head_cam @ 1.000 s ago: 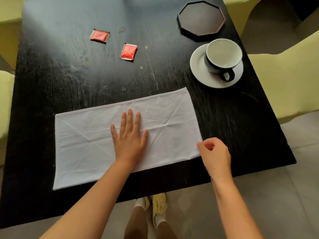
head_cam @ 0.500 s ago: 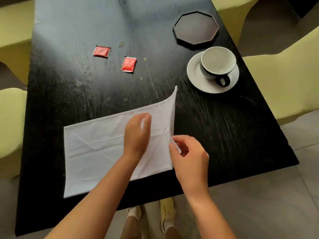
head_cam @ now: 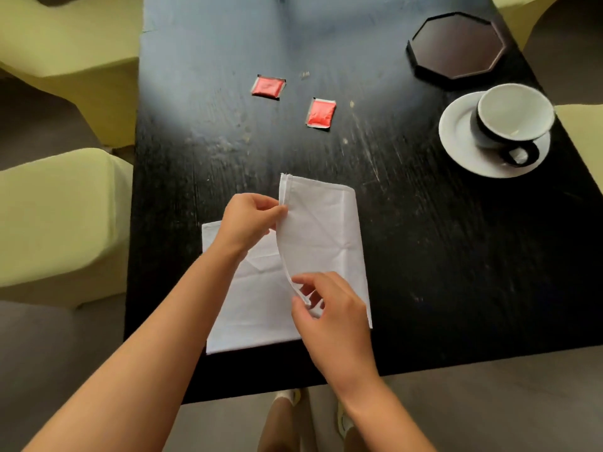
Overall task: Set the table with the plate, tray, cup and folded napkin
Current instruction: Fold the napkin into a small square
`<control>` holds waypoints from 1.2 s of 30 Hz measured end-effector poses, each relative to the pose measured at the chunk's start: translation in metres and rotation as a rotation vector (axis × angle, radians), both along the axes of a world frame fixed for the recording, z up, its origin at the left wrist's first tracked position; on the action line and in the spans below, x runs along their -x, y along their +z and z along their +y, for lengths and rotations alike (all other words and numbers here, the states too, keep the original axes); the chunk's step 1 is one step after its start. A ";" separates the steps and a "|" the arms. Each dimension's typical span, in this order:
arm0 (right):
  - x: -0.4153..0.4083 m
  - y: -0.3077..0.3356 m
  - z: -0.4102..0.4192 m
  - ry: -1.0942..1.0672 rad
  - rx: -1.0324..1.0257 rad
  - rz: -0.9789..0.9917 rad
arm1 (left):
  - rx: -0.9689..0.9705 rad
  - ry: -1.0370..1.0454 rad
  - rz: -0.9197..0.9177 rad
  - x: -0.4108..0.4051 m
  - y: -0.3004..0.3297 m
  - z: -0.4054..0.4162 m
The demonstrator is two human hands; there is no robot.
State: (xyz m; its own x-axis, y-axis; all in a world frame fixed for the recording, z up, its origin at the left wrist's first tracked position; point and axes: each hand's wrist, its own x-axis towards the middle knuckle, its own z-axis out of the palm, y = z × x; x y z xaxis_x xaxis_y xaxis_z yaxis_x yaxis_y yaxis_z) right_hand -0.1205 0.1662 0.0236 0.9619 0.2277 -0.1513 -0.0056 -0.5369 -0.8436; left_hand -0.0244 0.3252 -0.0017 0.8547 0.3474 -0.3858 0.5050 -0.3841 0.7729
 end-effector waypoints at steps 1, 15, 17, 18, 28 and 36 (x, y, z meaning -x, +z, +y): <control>0.004 -0.002 0.009 0.030 0.019 0.005 | -0.025 0.002 0.007 0.009 -0.004 0.011; 0.042 -0.040 0.088 0.284 0.160 0.120 | -0.138 0.183 0.007 0.075 -0.046 0.084; 0.045 -0.043 0.093 0.304 0.169 0.110 | -0.161 0.180 -0.001 0.078 -0.047 0.088; 0.046 -0.044 0.096 0.314 0.172 0.110 | -0.176 0.178 -0.001 0.079 -0.048 0.091; 0.060 -0.061 0.111 0.385 0.233 0.109 | -0.378 0.122 -0.005 0.092 -0.051 0.097; 0.023 -0.061 0.087 0.225 0.262 -0.253 | -0.591 0.007 -0.202 0.098 -0.054 0.080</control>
State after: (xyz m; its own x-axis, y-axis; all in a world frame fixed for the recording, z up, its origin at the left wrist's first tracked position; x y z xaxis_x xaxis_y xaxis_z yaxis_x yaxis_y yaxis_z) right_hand -0.1433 0.2535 -0.0373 0.9069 0.4214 0.0021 0.3255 -0.6975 -0.6384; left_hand -0.1227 0.4057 -0.0559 0.8877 0.4585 0.0423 0.3749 -0.7731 0.5117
